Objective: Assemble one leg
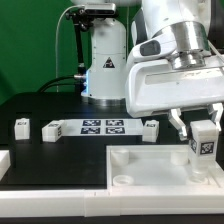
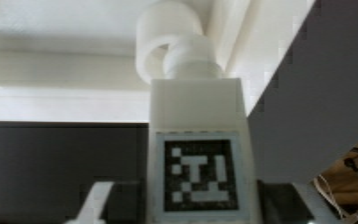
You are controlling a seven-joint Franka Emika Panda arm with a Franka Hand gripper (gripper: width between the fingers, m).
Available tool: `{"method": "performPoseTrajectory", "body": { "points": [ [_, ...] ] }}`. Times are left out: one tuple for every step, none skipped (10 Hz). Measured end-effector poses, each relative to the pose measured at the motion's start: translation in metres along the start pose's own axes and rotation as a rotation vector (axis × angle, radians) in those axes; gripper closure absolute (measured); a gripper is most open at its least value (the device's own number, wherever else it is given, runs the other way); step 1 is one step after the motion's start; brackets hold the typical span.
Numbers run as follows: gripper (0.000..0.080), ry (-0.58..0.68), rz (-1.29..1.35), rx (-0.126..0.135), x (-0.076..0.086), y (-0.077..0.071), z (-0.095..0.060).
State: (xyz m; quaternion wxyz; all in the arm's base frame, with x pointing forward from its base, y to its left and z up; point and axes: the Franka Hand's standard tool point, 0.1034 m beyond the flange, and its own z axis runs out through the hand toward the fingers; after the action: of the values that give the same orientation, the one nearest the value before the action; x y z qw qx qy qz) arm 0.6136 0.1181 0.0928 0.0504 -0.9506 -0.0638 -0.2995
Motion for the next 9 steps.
{"method": "performPoseTrajectory", "body": {
  "points": [
    [0.0508, 0.007, 0.0, -0.003, 0.0, 0.002, 0.001],
    [0.0508, 0.007, 0.0, -0.005, 0.0, 0.005, 0.001],
    [0.0508, 0.007, 0.0, -0.007, -0.002, 0.007, 0.003],
    [0.0508, -0.01, 0.001, -0.007, -0.008, 0.007, 0.006],
    [0.0508, -0.013, 0.002, -0.006, -0.009, 0.007, 0.007],
    [0.0508, -0.012, 0.002, -0.006, -0.01, 0.007, 0.008],
    [0.0508, -0.01, 0.002, -0.006, -0.01, 0.007, 0.008],
    [0.0508, -0.008, 0.002, -0.007, -0.011, 0.007, 0.008],
    [0.0508, -0.001, 0.0, -0.007, -0.011, 0.007, 0.008]
  ]
}}
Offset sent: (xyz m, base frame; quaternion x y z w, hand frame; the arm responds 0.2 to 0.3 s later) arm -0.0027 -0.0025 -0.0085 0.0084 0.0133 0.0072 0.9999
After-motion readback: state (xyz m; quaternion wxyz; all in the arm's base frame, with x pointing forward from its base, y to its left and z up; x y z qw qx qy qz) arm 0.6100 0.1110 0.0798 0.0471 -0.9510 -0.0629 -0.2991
